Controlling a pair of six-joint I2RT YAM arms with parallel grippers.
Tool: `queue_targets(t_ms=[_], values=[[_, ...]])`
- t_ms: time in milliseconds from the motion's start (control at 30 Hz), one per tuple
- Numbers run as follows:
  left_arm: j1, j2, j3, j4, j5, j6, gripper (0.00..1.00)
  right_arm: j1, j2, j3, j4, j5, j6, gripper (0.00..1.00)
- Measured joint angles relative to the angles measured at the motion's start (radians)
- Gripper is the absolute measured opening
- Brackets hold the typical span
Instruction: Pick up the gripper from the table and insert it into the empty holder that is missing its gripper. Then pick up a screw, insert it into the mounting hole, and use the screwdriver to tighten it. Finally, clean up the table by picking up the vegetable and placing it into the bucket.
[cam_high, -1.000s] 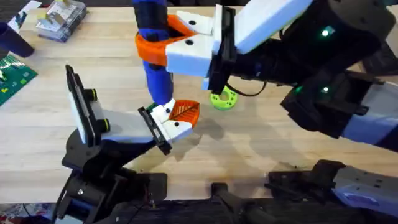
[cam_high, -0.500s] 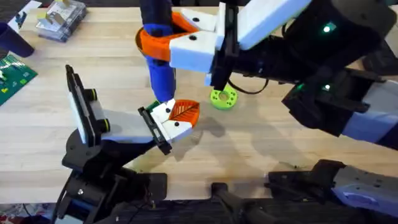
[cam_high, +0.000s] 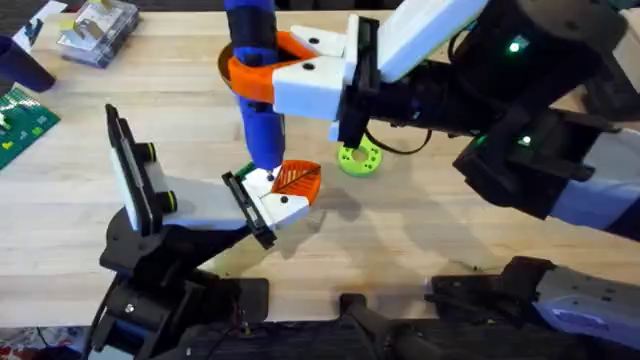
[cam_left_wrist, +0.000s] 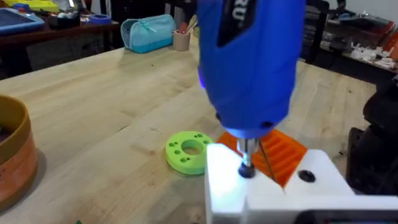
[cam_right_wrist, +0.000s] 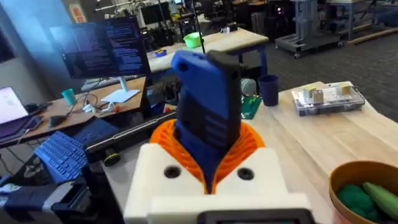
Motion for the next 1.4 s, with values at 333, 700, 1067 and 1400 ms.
queue_targets(t_ms=[333,700,1067,1400], values=[[0.0,0.0,0.0,0.0,0.0,0.0,0.013,0.0,0.0,0.0,-0.001,0.0,0.0,0.026],[0.0,0.0,0.0,0.0,0.0,0.0,0.013,0.0,0.0,0.0,-0.002,0.0,-0.001,0.026],[0.0,0.0,0.0,-0.001,0.0,-0.003,0.013,0.004,0.013,0.005,-0.007,0.004,0.001,0.026],[0.0,0.001,0.0,-0.001,0.0,-0.003,0.013,0.012,0.022,0.014,-0.006,0.003,0.003,0.026]])
